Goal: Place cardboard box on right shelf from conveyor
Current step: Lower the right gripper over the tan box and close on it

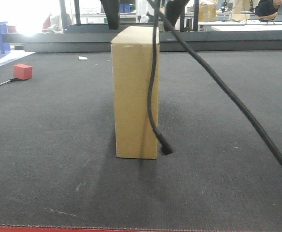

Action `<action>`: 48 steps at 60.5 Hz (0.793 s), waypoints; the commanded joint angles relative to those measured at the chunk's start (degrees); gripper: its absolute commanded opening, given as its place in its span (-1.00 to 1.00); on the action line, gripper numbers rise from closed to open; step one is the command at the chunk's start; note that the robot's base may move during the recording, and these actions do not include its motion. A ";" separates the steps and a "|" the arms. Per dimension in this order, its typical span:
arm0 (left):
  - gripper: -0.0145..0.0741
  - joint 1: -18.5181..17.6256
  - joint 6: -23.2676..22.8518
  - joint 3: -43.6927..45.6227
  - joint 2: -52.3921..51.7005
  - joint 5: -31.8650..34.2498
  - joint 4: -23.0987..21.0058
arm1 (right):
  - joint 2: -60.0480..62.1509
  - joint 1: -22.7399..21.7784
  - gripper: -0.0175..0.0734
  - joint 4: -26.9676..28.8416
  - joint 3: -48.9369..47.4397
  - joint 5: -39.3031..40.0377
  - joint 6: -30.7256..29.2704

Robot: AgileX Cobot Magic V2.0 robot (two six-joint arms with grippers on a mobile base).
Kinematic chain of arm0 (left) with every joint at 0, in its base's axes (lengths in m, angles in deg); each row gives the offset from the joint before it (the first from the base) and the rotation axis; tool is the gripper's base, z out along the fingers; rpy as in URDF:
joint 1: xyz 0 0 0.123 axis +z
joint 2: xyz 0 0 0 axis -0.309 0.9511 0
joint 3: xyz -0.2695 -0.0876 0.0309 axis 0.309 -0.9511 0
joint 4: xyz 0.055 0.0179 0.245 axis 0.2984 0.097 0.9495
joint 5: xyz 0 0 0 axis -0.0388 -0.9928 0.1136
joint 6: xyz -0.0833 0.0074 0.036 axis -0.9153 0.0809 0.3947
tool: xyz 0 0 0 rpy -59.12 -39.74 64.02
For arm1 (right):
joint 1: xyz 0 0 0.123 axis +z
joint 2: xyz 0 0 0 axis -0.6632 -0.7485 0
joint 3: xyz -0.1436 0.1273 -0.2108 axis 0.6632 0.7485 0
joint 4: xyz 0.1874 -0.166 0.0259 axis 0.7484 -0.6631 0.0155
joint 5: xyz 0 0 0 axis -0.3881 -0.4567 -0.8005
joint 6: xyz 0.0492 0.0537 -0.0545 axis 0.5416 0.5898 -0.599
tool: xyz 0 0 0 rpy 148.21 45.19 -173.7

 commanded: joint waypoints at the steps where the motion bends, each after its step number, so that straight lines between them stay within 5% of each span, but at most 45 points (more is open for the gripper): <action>1: -0.93 0.03 0.02 -0.46 -0.74 4.93 -0.34 | 2.05 -0.74 0.77 -2.15 -2.03 2.55 0.22; 19: -0.94 0.03 0.02 -0.46 -0.74 4.93 -0.34 | -0.60 -1.39 0.72 0.77 -1.96 2.10 -1.05; 37: -0.94 0.03 0.02 -0.46 -0.74 4.93 -0.34 | -0.55 -2.65 -0.22 4.40 -1.38 3.23 -6.66; 48: -0.94 0.03 0.02 -0.46 -0.74 4.93 -0.34 | 1.81 -3.81 -0.37 5.12 -1.38 4.14 -12.86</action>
